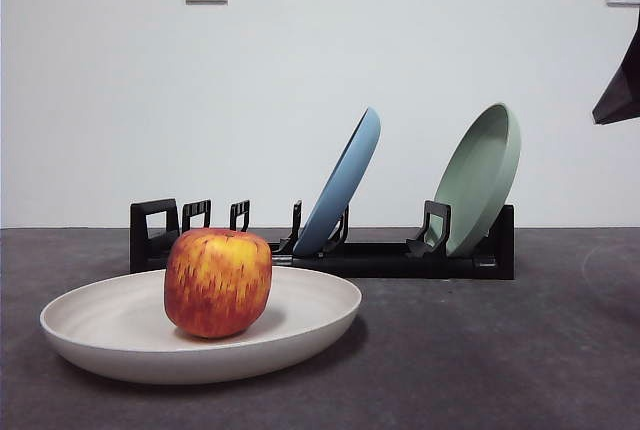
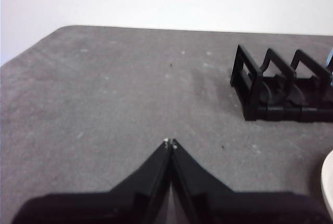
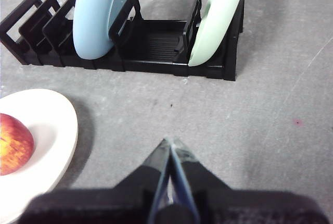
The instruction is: Take the yellow plate from the plate rack,put the plate on the table,take the apple from the table,put the apple in the plate
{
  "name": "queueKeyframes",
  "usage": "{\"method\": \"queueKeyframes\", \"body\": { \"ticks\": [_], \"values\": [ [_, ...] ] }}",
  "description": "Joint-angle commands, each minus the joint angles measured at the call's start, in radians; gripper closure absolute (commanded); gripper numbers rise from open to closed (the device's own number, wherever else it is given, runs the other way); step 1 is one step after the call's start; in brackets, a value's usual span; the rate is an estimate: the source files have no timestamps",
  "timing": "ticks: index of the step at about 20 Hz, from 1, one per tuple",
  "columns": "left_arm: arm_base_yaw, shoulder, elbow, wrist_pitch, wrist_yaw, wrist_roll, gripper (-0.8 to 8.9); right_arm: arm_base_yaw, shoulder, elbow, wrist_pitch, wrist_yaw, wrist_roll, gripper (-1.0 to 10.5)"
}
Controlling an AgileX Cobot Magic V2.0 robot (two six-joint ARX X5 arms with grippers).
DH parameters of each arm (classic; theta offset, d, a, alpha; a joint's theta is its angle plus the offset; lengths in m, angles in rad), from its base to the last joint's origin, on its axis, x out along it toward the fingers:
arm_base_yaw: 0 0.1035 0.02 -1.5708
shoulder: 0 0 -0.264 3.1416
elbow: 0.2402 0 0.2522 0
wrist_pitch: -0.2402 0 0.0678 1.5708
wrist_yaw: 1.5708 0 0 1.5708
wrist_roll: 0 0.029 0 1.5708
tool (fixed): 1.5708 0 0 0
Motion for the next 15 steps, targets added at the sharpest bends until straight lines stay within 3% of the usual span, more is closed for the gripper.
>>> {"method": "queueKeyframes", "body": {
  "ticks": [1,15],
  "values": [
    [0.003,-0.005,-0.013,-0.005,0.003,0.012,8.16,0.001,-0.001,-0.006,0.005,0.003,0.006,9.6],
    [0.003,-0.005,-0.013,-0.002,0.001,-0.011,8.16,0.0,-0.001,-0.006,0.005,0.003,0.006,9.6]
  ]
}}
